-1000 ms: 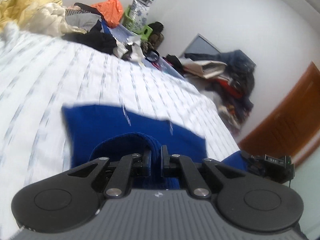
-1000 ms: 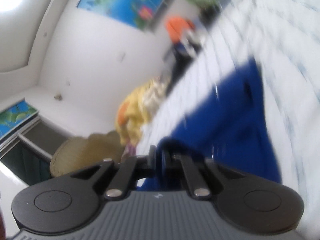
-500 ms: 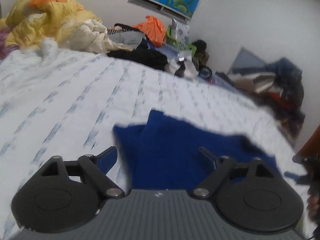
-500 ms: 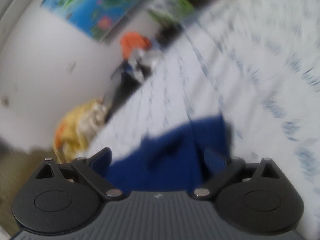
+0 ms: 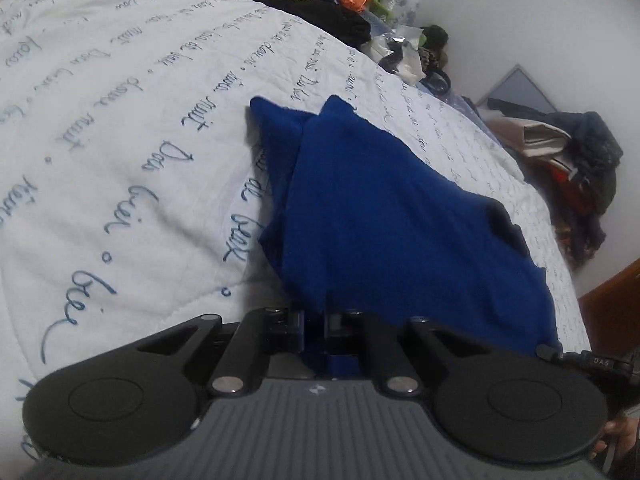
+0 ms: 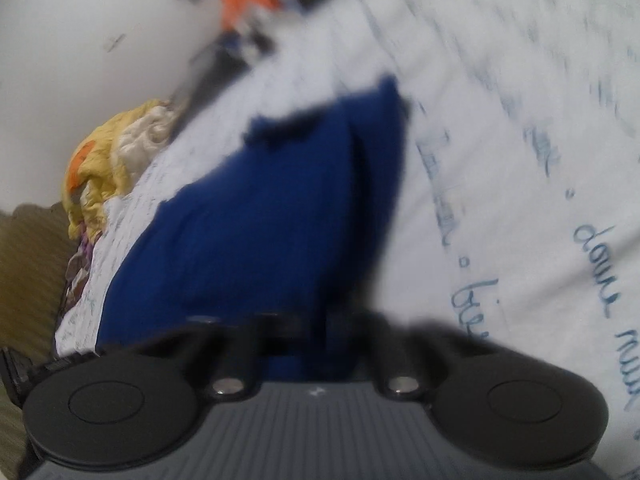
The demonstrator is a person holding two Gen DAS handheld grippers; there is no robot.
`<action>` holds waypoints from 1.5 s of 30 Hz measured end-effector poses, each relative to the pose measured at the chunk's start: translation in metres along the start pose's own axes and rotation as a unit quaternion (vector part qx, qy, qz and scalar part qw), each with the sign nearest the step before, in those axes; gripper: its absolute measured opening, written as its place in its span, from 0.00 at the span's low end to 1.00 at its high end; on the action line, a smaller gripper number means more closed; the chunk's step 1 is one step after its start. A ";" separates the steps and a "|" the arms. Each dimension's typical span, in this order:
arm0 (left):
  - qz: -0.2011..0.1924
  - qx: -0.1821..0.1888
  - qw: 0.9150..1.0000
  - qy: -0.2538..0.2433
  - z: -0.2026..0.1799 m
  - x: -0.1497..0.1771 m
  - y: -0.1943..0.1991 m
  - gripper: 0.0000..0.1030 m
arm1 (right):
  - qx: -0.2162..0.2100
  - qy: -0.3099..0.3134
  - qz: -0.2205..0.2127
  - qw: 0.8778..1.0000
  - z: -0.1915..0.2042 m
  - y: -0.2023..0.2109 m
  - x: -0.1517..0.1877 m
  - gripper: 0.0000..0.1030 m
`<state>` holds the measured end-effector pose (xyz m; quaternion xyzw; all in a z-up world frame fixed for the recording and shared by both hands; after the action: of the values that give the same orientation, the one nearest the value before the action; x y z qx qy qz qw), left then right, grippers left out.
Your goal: Fold small clothes
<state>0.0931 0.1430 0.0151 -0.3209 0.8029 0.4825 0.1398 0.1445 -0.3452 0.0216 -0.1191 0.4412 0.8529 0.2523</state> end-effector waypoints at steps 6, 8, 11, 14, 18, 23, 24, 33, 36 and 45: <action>-0.057 0.057 0.995 -0.063 -0.019 0.003 0.094 0.08 | -0.049 0.045 -0.021 0.998 0.026 0.043 0.006 0.06; -0.055 0.044 0.994 -0.079 -0.013 0.017 0.111 0.09 | -0.072 0.060 -0.023 0.995 0.035 0.068 0.016 0.06; -0.014 -0.008 0.996 -0.089 0.013 0.047 0.096 0.19 | -0.050 0.089 0.005 0.995 0.035 0.075 0.042 0.14; -0.013 -0.056 0.995 -0.087 0.028 0.048 0.089 0.42 | 0.013 0.093 0.044 0.995 0.020 0.055 0.059 0.41; -0.106 -0.046 0.984 -0.135 -0.005 0.000 0.081 0.88 | 0.056 0.128 -0.034 0.990 0.037 0.055 0.031 0.52; -0.071 -0.108 0.975 -0.181 -0.048 -0.058 -0.025 0.56 | 0.032 0.180 -0.092 0.979 0.079 0.005 -0.035 0.56; -0.055 -0.116 0.974 -0.188 -0.053 -0.066 -0.046 0.53 | 0.044 0.187 -0.086 0.978 0.084 -0.013 -0.046 0.56; -0.058 -0.148 0.954 -0.253 -0.058 -0.061 -0.088 0.17 | 0.078 0.208 -0.043 0.974 0.082 -0.089 -0.072 0.07; -0.072 -0.148 0.952 -0.259 -0.050 -0.051 -0.092 0.21 | 0.080 0.173 -0.049 0.980 0.055 -0.091 -0.081 0.07; -0.094 -0.090 0.951 -0.279 -0.115 -0.033 -0.056 0.44 | 0.071 0.169 -0.166 0.969 0.085 -0.028 -0.053 0.34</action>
<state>0.1645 0.0374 0.0510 -0.2587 0.6510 0.6078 0.3739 0.2058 -0.2796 0.0744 -0.3150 0.5113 0.7330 0.3195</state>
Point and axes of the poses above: each gripper's, at about its wrist camera, not at the fingertips, and y roughly against the way its jaws point, z to its left, x to its underside, the point moved 2 cm from there along -y, roughly the way its jaws point, and after that the axes turned 2 degrees about x, right-handed, at the moved point
